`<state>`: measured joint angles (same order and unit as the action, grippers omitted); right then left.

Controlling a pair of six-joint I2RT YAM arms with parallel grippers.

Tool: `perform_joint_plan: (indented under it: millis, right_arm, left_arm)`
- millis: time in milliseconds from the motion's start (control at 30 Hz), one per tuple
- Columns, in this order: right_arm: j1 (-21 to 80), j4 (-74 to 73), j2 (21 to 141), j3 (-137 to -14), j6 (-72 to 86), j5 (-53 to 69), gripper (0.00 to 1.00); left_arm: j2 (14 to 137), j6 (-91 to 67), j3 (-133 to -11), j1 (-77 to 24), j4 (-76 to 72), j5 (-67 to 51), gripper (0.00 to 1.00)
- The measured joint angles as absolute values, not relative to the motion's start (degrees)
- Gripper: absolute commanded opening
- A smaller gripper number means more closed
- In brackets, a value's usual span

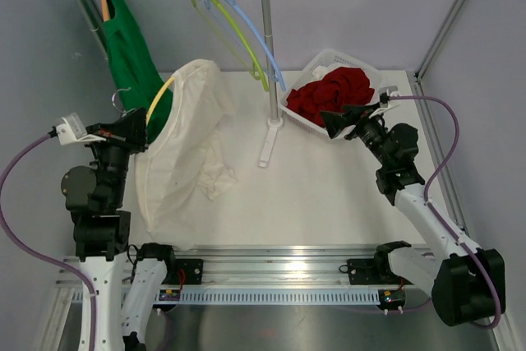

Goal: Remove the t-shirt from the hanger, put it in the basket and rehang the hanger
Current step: Remove the tshirt from the hanger

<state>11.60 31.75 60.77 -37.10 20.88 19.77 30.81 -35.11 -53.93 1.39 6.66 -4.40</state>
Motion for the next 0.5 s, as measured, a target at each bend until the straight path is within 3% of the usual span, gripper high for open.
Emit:
perform_joint_plan:
  millis: [267,500]
  right_arm:
    - [13.1,24.9,48.6,-39.2,23.2,26.5,0.94]
    - [21.3,19.9,48.1,-43.0,23.7,32.6,0.93]
  left_arm:
    - [19.4,-34.6,-45.7,1.4,12.3,-10.7,0.00]
    - [12.5,-31.0,-45.1,1.4,16.7,-14.3,0.00]
